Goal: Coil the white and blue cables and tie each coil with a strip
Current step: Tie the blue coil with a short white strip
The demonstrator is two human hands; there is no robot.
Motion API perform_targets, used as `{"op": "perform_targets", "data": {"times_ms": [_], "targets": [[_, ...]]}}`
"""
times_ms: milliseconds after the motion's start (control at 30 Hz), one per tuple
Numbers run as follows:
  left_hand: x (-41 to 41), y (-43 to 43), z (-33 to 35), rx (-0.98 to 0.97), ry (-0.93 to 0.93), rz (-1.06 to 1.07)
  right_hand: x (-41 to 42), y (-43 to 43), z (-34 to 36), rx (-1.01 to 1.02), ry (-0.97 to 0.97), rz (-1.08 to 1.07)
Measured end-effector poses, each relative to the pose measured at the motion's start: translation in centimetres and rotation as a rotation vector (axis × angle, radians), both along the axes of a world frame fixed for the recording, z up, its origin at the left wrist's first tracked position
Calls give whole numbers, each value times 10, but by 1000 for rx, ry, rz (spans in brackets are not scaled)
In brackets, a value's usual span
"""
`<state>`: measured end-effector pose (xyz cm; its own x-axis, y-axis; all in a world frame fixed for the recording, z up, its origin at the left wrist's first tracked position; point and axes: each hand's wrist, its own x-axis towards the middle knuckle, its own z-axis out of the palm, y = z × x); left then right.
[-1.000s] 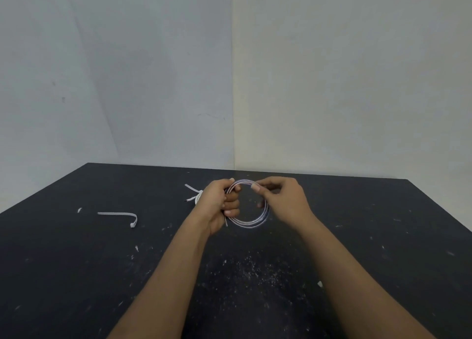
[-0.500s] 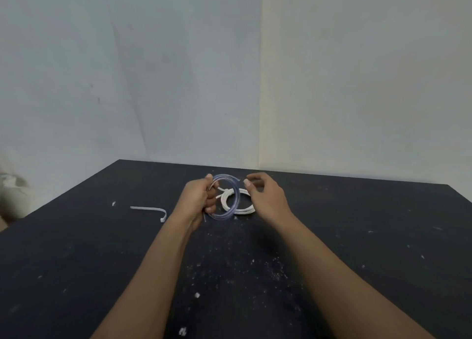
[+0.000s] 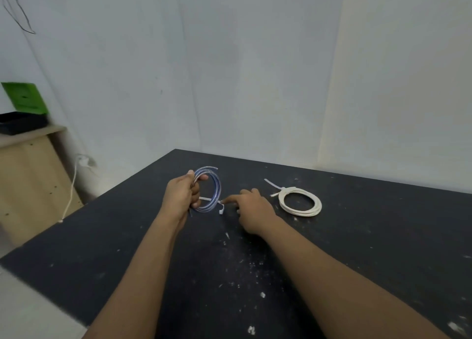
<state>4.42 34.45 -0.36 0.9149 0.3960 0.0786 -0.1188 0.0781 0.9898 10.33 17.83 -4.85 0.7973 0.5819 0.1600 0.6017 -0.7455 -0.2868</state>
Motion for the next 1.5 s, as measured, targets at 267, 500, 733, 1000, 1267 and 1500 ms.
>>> {"op": "perform_targets", "data": {"times_ms": [267, 500, 733, 1000, 1267, 1500], "targets": [[-3, 17, -6, -26, -5, 19, 7, 6, -19, 76, -187, -23], [5, -3, -13, 2, 21, -7, -7, -24, -3, 323, -213, 86], [5, -64, -4, 125, -1, -96, -26, -72, 40, 360, -249, 7], [0, -155, -4, 467, -96, -215, -40, -128, 66, 175, -112, -381], [-10, -209, -5, 635, -125, -299, -53, -183, 62, 318, -40, -573], [-11, -237, -12, 698, -106, -299, -67, -208, 57, 855, 306, -628]]}}
